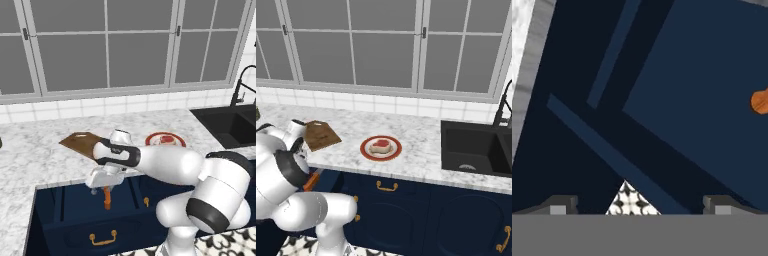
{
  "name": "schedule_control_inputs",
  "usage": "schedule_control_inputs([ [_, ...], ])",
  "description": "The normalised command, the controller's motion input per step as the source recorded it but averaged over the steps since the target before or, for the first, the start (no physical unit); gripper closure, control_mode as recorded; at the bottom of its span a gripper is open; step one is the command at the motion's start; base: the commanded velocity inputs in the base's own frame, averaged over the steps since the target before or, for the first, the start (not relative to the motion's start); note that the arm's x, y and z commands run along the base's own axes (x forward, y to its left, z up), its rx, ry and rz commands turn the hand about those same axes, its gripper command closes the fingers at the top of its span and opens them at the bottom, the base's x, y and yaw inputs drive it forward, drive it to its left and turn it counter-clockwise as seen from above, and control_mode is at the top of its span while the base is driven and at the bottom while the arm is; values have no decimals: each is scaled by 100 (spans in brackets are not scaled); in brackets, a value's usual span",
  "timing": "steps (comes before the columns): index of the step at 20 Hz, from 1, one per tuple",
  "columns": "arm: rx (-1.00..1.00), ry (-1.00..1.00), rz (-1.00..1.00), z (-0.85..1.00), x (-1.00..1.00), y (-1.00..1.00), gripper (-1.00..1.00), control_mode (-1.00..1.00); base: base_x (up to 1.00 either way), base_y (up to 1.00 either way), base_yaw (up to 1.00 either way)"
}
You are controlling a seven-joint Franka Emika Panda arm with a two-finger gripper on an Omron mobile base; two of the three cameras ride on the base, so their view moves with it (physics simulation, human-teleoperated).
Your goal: Pick up the knife from the drawer and place it on the cutting board. Then place the meat from the plate to the cutting board.
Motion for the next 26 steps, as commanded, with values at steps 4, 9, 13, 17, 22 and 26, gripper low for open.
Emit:
schedule_control_inputs([
  [4,-19,9,-16,-33,29,0,-100,-100,0,0,0],
  [9,-18,12,-7,-27,41,0,-100,-100,0,0,0],
  [13,-16,15,-5,-41,33,10,-100,-100,0,0,0],
  [17,-13,14,-6,-56,20,23,-100,-100,0,0,0],
  [22,-8,10,-7,-50,2,39,-100,-100,0,0,0],
  [26,-19,12,-1,-36,2,54,-100,-100,0,0,0],
])
